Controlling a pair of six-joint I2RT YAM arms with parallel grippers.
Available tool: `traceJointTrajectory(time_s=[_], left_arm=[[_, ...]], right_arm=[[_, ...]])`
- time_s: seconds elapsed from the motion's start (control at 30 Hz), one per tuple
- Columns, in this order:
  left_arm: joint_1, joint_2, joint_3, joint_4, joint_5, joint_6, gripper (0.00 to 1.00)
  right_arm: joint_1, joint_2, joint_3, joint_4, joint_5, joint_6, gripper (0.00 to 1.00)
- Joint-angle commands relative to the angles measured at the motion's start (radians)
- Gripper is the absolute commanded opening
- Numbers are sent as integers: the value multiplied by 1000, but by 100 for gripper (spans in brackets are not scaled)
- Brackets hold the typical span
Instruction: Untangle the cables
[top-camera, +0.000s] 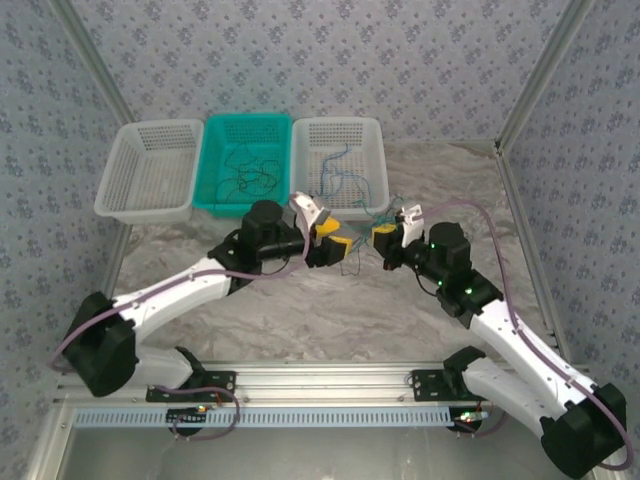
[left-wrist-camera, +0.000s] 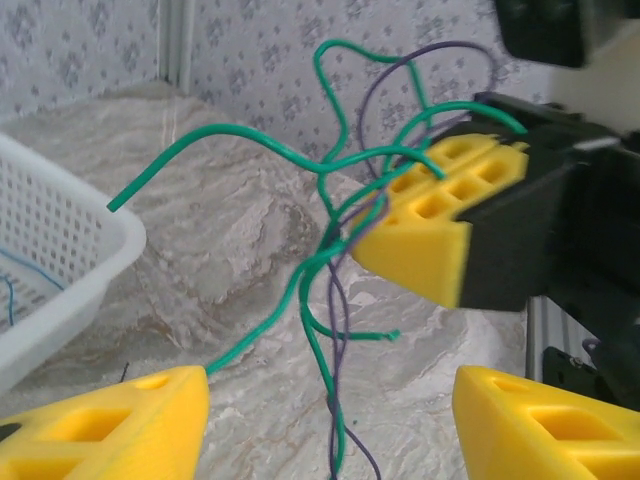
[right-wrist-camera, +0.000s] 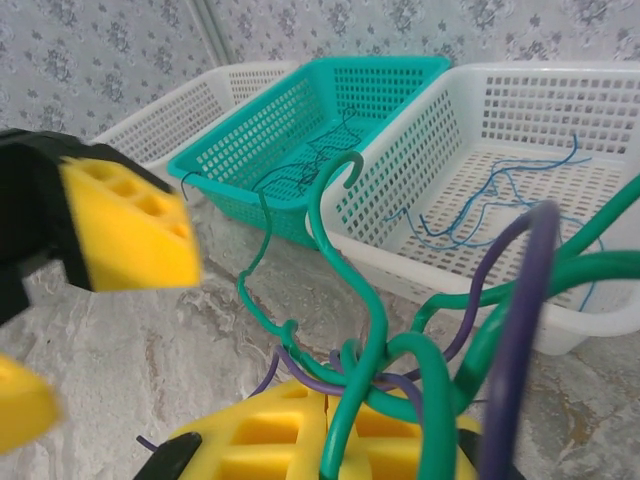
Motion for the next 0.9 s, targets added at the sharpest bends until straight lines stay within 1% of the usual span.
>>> traceJointTrajectory(time_s=[0.0,0.07,0.17,0.23,0.4,0.5,0.57,0.63,0.7,0.73,0.8,0.87], left_arm=[[-5,62,80,46,-7,-156,61],[-4,101,112,19,8,-183,54],[-4,134,120,61,58,-216,45],[-4,148,125,68,68,-228,38],[-5,159,131,70,94,-241,29],[-4,155,132,62,106,-233,29],[-5,164,144,39,133,-218,29],[-5,179,152,15,134,-215,32],[-4,185,145,25,114,-225,39],[-5,188,137,43,105,-235,40],[-4,200,133,81,106,-258,39],[-4,225,145,109,132,-277,36]], right_arm=[[14,22,44,5,-5,11,0],[17,35,48,6,2,18,0],[22,46,49,5,13,26,0],[22,47,48,6,24,32,0],[25,45,40,5,44,38,0],[24,46,38,2,55,40,0],[24,46,37,6,54,43,0],[25,45,36,12,51,46,0],[25,45,37,15,48,48,0],[25,46,35,16,48,50,0],[25,44,36,16,47,53,0],[26,42,34,17,46,57,0]])
